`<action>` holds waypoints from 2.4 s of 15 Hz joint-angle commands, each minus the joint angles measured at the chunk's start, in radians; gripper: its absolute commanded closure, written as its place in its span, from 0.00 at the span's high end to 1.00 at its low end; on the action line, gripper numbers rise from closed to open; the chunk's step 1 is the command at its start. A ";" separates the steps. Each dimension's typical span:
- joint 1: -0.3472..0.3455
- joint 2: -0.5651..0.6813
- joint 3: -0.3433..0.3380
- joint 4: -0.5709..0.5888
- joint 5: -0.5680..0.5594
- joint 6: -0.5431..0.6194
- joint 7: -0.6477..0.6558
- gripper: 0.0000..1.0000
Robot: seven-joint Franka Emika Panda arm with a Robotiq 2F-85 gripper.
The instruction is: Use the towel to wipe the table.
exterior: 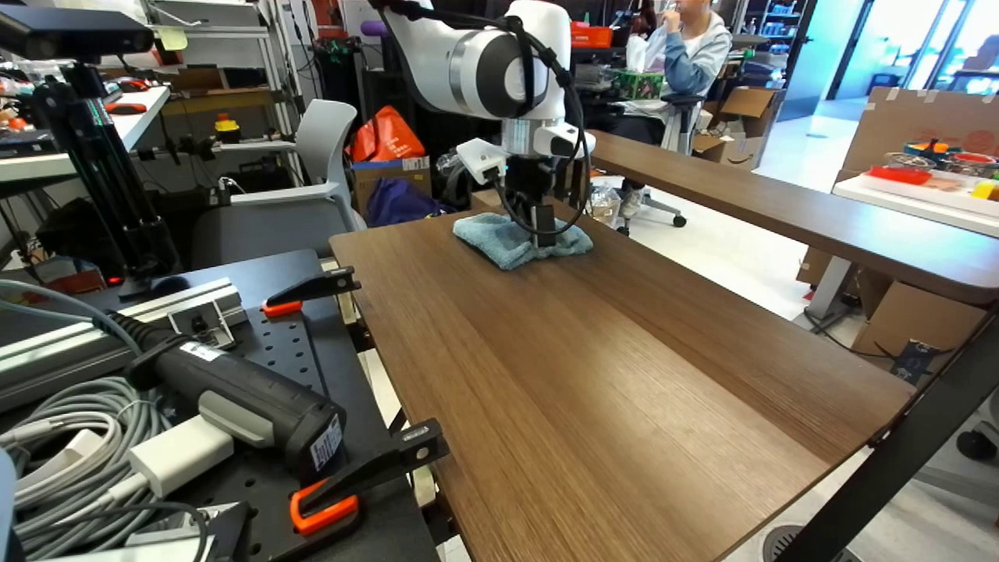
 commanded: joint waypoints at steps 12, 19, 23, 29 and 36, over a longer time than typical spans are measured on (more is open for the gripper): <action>-0.249 0.024 -0.065 -0.084 0.037 0.039 -0.030 1.00; -0.382 -0.116 0.040 -0.332 0.081 0.044 -0.301 1.00; -0.365 -0.149 0.014 -0.284 0.071 0.006 -0.277 1.00; -0.368 -0.126 -0.034 -0.250 0.063 -0.002 -0.238 1.00; -0.502 -0.042 -0.064 -0.112 0.143 -0.044 -0.217 1.00</action>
